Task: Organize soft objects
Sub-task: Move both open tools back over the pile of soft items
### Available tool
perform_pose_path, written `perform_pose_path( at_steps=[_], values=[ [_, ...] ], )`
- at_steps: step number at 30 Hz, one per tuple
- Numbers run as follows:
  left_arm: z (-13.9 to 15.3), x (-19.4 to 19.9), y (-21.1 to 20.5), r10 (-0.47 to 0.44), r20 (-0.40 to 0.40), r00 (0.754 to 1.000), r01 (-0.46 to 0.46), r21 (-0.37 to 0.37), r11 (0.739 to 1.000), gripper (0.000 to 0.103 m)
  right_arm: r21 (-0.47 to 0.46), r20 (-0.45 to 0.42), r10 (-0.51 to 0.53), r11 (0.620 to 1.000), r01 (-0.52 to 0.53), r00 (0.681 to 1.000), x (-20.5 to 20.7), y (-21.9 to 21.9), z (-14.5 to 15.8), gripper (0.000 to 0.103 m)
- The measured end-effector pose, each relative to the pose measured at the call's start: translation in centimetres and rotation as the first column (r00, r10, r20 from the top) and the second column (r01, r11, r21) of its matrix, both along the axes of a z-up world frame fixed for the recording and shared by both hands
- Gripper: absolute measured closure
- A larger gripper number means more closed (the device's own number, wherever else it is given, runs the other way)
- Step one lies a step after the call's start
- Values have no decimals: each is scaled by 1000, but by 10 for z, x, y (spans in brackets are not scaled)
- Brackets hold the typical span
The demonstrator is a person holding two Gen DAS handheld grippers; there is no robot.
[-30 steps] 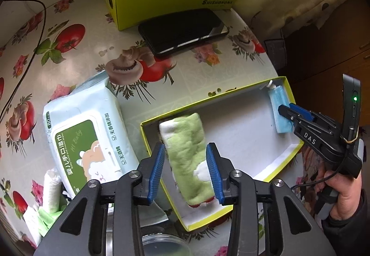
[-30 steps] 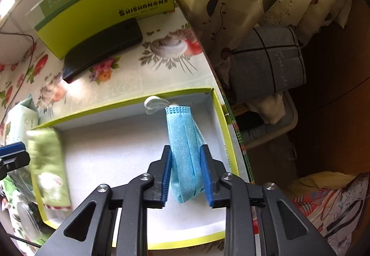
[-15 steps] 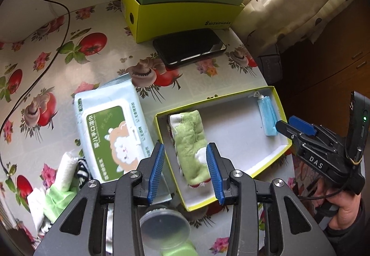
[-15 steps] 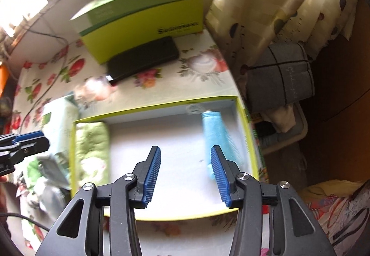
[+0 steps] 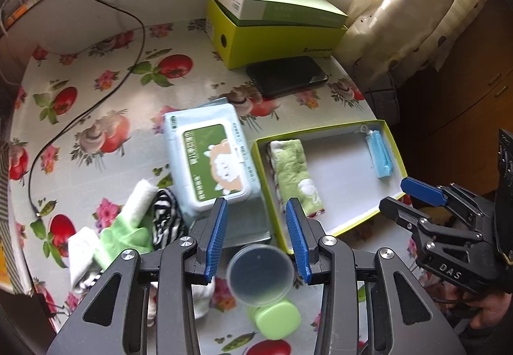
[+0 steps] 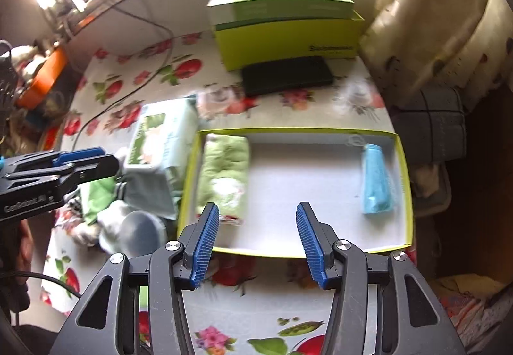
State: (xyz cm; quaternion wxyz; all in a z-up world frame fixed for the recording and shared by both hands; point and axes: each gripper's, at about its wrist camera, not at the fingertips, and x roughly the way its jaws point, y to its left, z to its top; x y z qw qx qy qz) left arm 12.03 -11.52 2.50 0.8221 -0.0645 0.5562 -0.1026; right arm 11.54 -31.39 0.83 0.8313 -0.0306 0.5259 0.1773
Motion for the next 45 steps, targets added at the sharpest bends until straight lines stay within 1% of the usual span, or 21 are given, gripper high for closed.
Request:
perform_pose_path(
  at_steps=[7, 16, 26, 33, 45],
  values=[
    [4, -25, 23, 46, 14, 999, -47, 31, 998, 64, 16, -5, 75, 997, -74, 997, -18, 28, 5, 53],
    [6, -47, 43, 103, 17, 995, -103, 23, 994, 64, 41, -23, 138, 990, -137, 990, -32, 51, 8, 53],
    [5, -58, 60, 157, 9, 988, -157, 17, 987, 64, 45, -25, 196, 980, -195, 980, -39, 70, 11, 53],
    [5, -64, 69, 179, 8, 984, -179, 11, 984, 64, 46, -31, 226, 973, -225, 974, -41, 80, 11, 53],
    [-2, -76, 89, 229, -11, 973, -229, 7, 974, 64, 44, -40, 273, 962, -271, 961, -47, 99, 10, 53]
  ],
)
